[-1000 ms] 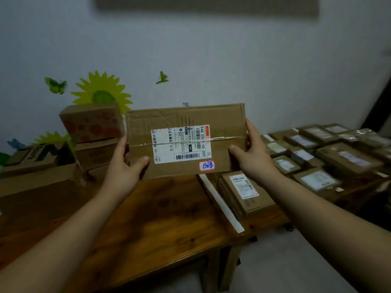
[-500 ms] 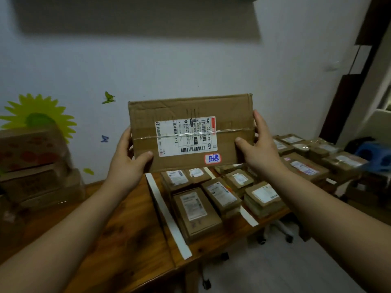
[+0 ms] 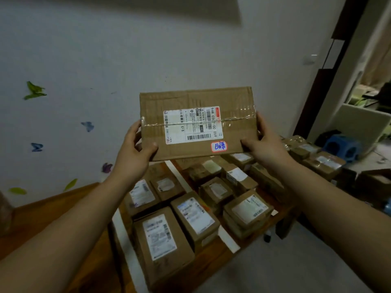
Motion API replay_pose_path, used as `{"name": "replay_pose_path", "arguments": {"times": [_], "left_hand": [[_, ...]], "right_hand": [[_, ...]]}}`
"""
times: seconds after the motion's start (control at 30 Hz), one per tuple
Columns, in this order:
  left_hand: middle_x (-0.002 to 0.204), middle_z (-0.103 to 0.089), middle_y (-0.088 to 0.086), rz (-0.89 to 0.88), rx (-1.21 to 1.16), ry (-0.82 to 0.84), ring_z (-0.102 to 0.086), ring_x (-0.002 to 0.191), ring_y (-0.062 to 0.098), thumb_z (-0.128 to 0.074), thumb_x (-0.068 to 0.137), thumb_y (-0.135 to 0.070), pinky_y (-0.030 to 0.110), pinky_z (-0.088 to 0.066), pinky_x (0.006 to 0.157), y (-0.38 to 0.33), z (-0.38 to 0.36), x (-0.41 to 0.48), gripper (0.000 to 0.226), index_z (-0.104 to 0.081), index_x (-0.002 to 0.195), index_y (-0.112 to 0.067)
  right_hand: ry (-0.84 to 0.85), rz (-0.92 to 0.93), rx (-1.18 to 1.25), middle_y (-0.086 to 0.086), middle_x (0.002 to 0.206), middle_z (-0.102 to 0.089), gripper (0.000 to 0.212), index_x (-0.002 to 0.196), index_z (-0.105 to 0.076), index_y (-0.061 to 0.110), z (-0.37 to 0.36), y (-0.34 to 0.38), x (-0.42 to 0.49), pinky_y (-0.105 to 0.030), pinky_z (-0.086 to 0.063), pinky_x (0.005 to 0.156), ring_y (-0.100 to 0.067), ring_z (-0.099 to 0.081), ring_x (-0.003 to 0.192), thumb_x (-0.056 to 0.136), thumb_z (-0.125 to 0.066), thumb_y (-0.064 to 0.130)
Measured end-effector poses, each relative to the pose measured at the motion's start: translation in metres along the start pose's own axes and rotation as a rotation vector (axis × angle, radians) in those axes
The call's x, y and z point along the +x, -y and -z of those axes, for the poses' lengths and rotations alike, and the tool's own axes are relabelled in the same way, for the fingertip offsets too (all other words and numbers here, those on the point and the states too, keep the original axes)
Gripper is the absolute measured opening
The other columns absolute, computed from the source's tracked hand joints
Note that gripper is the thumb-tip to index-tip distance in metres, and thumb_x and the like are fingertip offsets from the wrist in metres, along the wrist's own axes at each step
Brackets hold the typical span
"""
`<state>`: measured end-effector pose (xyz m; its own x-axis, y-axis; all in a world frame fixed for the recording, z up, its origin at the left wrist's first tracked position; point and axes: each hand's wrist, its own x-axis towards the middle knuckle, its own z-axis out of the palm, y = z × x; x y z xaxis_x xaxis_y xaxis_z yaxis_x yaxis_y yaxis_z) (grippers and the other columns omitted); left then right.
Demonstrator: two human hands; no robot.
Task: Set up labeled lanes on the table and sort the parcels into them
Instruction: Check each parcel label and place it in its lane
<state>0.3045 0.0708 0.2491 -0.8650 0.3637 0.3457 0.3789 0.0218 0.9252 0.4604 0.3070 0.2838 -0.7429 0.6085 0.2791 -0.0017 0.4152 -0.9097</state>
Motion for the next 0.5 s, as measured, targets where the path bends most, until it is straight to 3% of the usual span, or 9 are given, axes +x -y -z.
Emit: {"name": "replay_pose_path", "arguments": {"times": [0.1, 0.13, 0.3, 0.4, 0.43, 0.5], "left_hand": [[0.132, -0.054, 0.000, 0.036, -0.039, 0.050, -0.057, 0.114, 0.015, -0.054, 0.093, -0.010, 0.029, -0.052, 0.085, 0.009, -0.029, 0.039, 0.062, -0.028, 0.143, -0.038], [0.130, -0.055, 0.000, 0.048, -0.055, 0.075, -0.058, 0.112, 0.016, -0.053, 0.094, -0.011, 0.026, -0.051, 0.082, 0.011, -0.039, 0.051, 0.062, -0.028, 0.143, -0.038], [0.127, -0.050, -0.002, 0.074, -0.067, 0.147, -0.055, 0.111, 0.016, -0.052, 0.095, -0.011, 0.018, -0.049, 0.069, 0.018, -0.089, 0.089, 0.060, -0.029, 0.142, -0.039], [0.125, -0.049, -0.004, 0.094, -0.068, 0.146, -0.056, 0.108, 0.012, -0.052, 0.094, -0.008, 0.013, -0.052, 0.064, 0.027, -0.115, 0.096, 0.061, -0.029, 0.141, -0.039], [0.126, -0.049, -0.005, 0.100, -0.073, 0.139, -0.056, 0.109, 0.012, -0.053, 0.094, -0.008, 0.014, -0.052, 0.065, 0.030, -0.124, 0.097, 0.061, -0.029, 0.141, -0.039], [0.129, -0.047, -0.005, 0.112, -0.076, 0.112, -0.054, 0.115, 0.016, -0.054, 0.092, -0.008, 0.020, -0.053, 0.073, 0.036, -0.141, 0.096, 0.061, -0.028, 0.139, -0.038]], "right_hand": [[0.002, -0.050, -0.030, 0.005, 0.141, -0.044, 0.075, 0.147, -0.022, 0.039, 0.011, -0.012, 0.037, -0.047, -0.052, 0.094, -0.017, -0.049, 0.122, 0.091, -0.057, 0.004], [-0.005, -0.062, -0.047, 0.001, 0.145, -0.040, 0.078, 0.149, -0.019, 0.039, 0.016, -0.017, 0.047, -0.047, -0.052, 0.094, -0.020, -0.048, 0.126, 0.091, -0.057, 0.003], [-0.045, -0.097, -0.056, -0.001, 0.146, -0.039, 0.077, 0.151, -0.016, 0.034, 0.045, -0.048, 0.083, -0.020, -0.053, 0.069, -0.014, -0.054, 0.111, 0.092, -0.058, 0.006], [-0.048, -0.093, -0.034, 0.013, 0.131, -0.039, 0.076, 0.150, -0.019, 0.033, 0.061, -0.072, 0.100, -0.011, -0.051, 0.057, 0.001, -0.052, 0.094, 0.091, -0.059, 0.006], [-0.046, -0.078, -0.037, 0.015, 0.126, -0.038, 0.075, 0.149, -0.021, 0.032, 0.065, -0.081, 0.106, -0.008, -0.050, 0.055, 0.005, -0.049, 0.088, 0.090, -0.060, 0.006], [-0.027, -0.050, -0.051, 0.013, 0.132, -0.041, 0.075, 0.148, -0.023, 0.031, 0.074, -0.096, 0.119, -0.007, -0.049, 0.058, 0.005, -0.048, 0.095, 0.089, -0.063, 0.010]]}}
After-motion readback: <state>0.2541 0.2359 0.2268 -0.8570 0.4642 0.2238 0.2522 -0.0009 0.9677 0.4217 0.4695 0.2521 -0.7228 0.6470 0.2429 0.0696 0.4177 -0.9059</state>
